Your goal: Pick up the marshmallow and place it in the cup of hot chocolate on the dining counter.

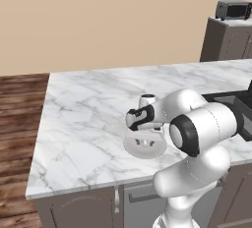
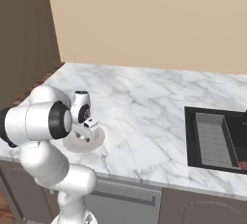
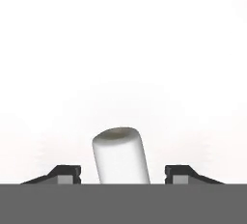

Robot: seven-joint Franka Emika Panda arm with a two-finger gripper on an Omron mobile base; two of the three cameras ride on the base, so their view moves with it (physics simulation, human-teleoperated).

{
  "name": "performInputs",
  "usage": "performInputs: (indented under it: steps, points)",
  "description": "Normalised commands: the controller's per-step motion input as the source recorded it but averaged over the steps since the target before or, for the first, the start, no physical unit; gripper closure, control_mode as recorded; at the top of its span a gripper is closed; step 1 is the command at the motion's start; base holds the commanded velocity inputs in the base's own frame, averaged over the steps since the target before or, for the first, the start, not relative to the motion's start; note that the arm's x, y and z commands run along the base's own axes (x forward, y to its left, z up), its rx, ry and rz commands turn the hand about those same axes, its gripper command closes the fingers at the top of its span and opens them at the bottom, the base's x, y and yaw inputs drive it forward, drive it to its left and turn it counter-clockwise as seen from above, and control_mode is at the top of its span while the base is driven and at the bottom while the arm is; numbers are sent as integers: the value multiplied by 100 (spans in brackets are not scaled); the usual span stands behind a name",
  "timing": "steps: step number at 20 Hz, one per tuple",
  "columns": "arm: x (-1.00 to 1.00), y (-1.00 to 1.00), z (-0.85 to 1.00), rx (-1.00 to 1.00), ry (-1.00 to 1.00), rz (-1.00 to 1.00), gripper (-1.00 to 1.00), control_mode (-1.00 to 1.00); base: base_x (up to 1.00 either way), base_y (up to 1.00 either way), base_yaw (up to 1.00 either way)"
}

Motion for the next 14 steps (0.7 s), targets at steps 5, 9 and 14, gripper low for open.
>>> performInputs:
  steps: [5, 9, 14]
  points:
    - [0, 0, 0, 0, 0, 0, 100, -100, 0, 0, 0]
    - [0, 0, 0, 0, 0, 0, 100, -100, 0, 0, 0]
    - [0, 0, -11, 0, 0, 0, 100, -100, 0, 0, 0]
